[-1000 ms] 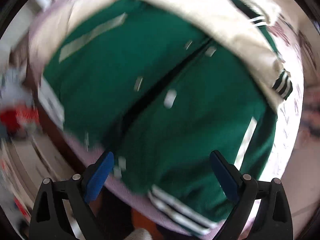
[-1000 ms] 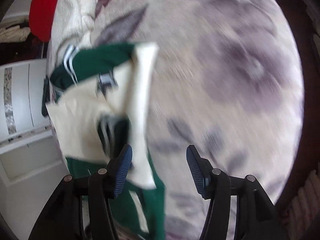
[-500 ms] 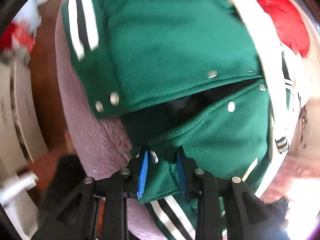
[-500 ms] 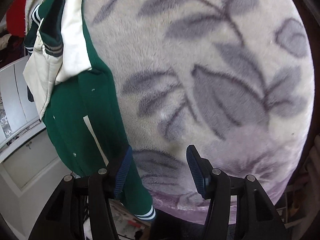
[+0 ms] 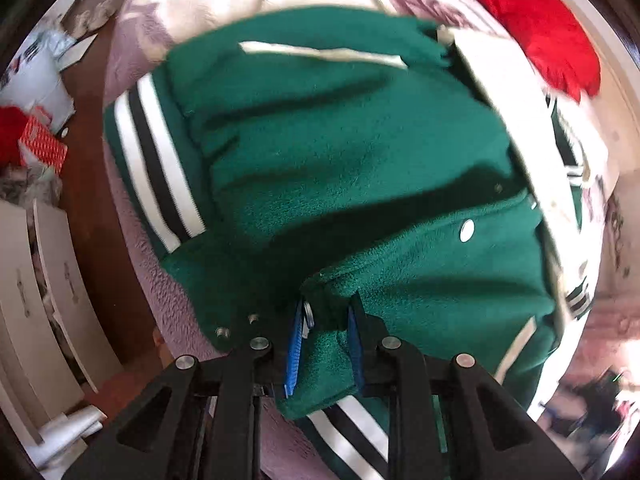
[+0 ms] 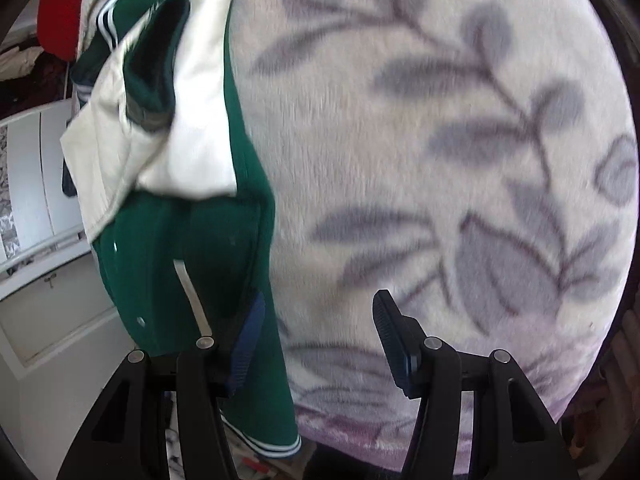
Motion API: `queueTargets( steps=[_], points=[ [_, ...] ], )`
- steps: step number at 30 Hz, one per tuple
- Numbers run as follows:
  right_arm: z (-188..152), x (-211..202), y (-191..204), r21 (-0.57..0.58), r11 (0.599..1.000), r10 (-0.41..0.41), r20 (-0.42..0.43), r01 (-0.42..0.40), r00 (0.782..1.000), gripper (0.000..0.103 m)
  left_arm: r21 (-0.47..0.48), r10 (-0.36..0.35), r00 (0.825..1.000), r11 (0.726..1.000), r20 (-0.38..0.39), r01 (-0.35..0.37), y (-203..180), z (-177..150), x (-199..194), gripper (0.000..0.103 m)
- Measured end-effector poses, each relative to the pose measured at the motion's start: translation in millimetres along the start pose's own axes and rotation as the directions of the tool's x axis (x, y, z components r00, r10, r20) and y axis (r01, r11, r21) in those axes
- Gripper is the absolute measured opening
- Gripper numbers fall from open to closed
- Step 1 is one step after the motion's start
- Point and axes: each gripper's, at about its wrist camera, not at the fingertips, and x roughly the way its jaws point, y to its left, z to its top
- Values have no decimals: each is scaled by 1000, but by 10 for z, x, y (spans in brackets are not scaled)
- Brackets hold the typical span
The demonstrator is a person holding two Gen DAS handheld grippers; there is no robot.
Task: Fold large clothes
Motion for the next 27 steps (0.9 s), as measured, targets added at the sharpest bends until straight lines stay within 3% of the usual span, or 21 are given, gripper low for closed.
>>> queueTargets(
  steps=[5, 10, 11, 12, 14, 16, 17, 18, 19, 20, 21, 25, 27],
  points=[
    [456, -308, -17, 22, 999, 30, 143, -33, 989, 59, 29, 6, 1000, 1000, 2, -6, -78, -50, -1, 18],
    [1380, -548, 0, 71, 973, 189, 316, -222, 930, 59, 33, 21, 1000, 999, -4, -21, -122, -30, -11, 18],
    [1578, -521, 27, 72, 962, 229, 315, -263, 921, 69, 37, 29, 1000, 999, -7, -29, -143, -30, 6, 19],
    [1838, -429, 76, 82, 954, 255, 280, -287, 926, 74, 34, 42, 999, 999, -16, -41, -199, -36, 16, 22],
    [2181, -153, 160, 136, 939, 283, 213, -315, 935, 76, 16, 63, 997, 998, -40, -63, -151, -8, 20, 27],
    [2313, 7, 290, 155, 950, 244, 177, -272, 953, 84, -5, 85, 994, 996, -64, -86, -152, 26, -15, 28],
    [2327, 10, 436, 116, 966, 208, 188, -232, 960, 81, -6, 102, 993, 995, -58, -103, -188, 29, -76, 30],
    [2317, 22, 558, 71, 977, 184, 181, -200, 966, 67, -4, 114, 992, 993, -47, -114, -232, 22, -142, 41],
    [2297, 57, 696, 11, 984, 174, 156, -178, 972, 9, 4, 113, 993, 994, -38, -113, -279, -2, -213, 50],
    [2267, 90, 797, -19, 987, 162, 127, -161, 979, 10, 16, 115, 993, 993, -30, -115, -361, -11, -261, 72],
    [2229, 43, 858, -27, 991, 132, 150, -130, 980, 9, 40, 123, 992, 992, -17, -123, -448, -44, -340, 86],
    [2276, -131, 1039, -107, 993, -14, 266, 44, 964, 8, 144, 128, 992, 981, 2, -127, -737, -240, -489, 87],
    [2421, 16, 926, -20, 1000, -16, 229, 21, 973, 8, 165, 141, 990, 977, -30, -134, -781, -343, -421, 87]
  ],
)
